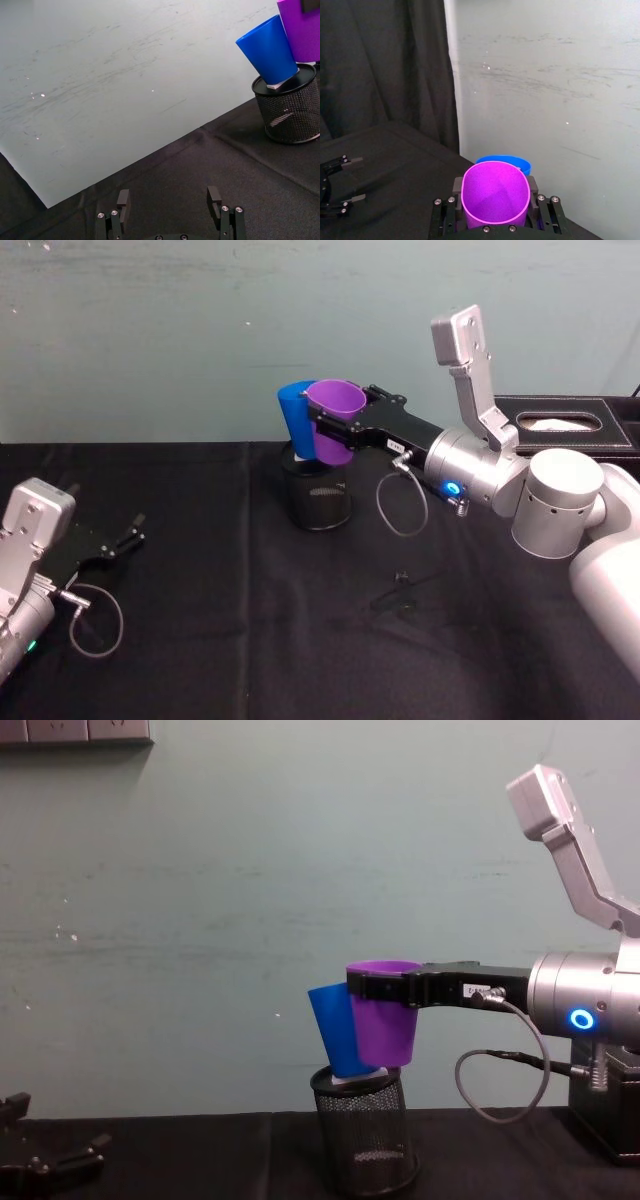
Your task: Pick up one cup with a gripper and tap it against the other cup.
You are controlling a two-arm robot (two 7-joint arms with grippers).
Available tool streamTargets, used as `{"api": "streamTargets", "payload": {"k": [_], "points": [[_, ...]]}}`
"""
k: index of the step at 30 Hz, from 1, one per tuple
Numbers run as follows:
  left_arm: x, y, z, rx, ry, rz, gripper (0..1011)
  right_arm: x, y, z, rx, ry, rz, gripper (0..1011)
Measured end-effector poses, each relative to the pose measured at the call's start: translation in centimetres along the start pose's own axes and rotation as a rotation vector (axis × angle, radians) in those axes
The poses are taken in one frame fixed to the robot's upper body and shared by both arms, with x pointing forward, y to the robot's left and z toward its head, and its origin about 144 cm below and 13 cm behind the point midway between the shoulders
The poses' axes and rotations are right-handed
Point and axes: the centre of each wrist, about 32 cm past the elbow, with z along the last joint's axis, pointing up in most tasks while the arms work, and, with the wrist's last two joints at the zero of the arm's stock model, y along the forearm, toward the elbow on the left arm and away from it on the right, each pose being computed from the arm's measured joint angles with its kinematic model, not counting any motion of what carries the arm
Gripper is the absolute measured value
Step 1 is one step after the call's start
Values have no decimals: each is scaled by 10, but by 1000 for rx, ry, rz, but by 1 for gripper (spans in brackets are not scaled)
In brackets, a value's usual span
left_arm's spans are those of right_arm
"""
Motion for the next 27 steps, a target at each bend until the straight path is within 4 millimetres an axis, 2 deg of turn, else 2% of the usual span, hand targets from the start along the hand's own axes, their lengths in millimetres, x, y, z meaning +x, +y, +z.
{"api": "streamTargets", "payload": {"k": [27], "points": [[0,0,0,0,0,0,1000,-7,10,-2,-10,41,61,726]]}}
